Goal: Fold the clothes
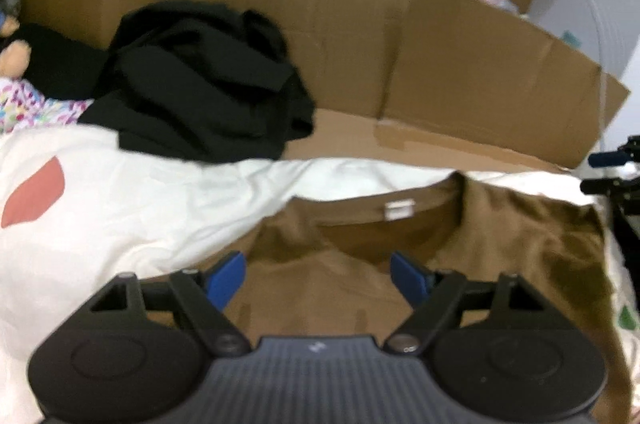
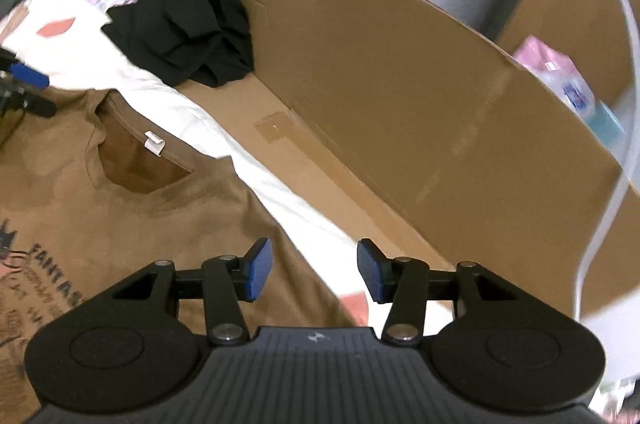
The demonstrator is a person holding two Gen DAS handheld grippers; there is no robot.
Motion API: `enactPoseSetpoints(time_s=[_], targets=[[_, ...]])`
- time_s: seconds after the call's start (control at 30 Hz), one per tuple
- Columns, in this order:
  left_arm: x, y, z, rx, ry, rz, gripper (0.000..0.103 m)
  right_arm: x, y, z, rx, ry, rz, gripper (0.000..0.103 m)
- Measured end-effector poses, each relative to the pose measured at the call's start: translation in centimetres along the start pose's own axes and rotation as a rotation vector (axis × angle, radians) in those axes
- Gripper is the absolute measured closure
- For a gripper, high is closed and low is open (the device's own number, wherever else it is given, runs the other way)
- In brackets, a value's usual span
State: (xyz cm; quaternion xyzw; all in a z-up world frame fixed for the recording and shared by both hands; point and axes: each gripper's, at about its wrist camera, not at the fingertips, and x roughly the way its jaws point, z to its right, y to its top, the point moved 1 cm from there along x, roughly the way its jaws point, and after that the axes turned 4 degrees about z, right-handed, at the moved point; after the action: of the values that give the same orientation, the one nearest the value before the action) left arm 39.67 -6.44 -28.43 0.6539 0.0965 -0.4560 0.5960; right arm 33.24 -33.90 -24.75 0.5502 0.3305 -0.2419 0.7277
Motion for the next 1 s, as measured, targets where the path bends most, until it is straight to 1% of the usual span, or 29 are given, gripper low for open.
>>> enactPoseSetpoints(time_s=[0.17,0.27,0.3,0.37,0.43,0.5,0.57,0.63,0.7,0.73,0.8,0.9,1.0], targets=[[-3.3,0.0,1.8,-0.001,-0.020,0.000,0.021,-4.0,-1.8,0.8,-0.027,-0.009,-0.010,0.051],[-5.0,-0.1,1.8,-0.008,-0.016,-0.009,0.021,-5.8,-3.3,1.4,-0.030,0.001,-0.021,0.051],[-5.6,-0.2,1.7,-0.016,-0.010,-0.016,0.021,-6.2,-3.7,1.6,-0.028,0.002,-0.029,0.051],[-7.6,-0.2,0.9,-0.063,0.012,-0.017,0.021,-7.0,-4.7,2.0,-0.010,0.000,-0.050,0.052],[-9.0,-0.4,0.2,-0.110,0.014,-0.011,0.019,-7.8,-5.5,2.5,0.030,0.001,-0.059,0.052],[-10.3,-0.8,-0.7,-0.162,0.008,-0.026,0.018,-8.4,-6.2,2.8,0.048,0.017,-0.065,0.052],[-11.2,-1.2,-1.4,-0.181,-0.001,-0.049,0.018,-8.7,-7.0,2.7,0.041,0.030,-0.070,0.052],[-11.9,-1.7,-1.8,-0.165,0.003,-0.057,0.018,-8.8,-7.9,2.5,0.047,0.042,-0.088,0.052],[-12.5,-2.6,-2.2,-0.137,0.022,-0.056,0.018,-9.0,-8.7,2.1,0.052,0.064,-0.108,0.052],[-12.7,-3.2,-2.6,-0.139,0.029,-0.055,0.018,-9.2,-9.1,1.9,0.051,0.069,-0.114,0.052],[-12.9,-4.5,-3.8,-0.173,0.037,-0.051,0.018,-9.8,-9.8,1.7,0.049,0.067,-0.111,0.052],[-12.8,-6.6,-5.9,-0.252,0.060,-0.071,0.018,-10.4,-10.7,1.7,0.065,0.059,-0.106,0.052],[-12.8,-8.1,-7.7,-0.284,0.090,-0.090,0.018,-10.1,-11.4,1.9,0.093,0.053,-0.128,0.052]])
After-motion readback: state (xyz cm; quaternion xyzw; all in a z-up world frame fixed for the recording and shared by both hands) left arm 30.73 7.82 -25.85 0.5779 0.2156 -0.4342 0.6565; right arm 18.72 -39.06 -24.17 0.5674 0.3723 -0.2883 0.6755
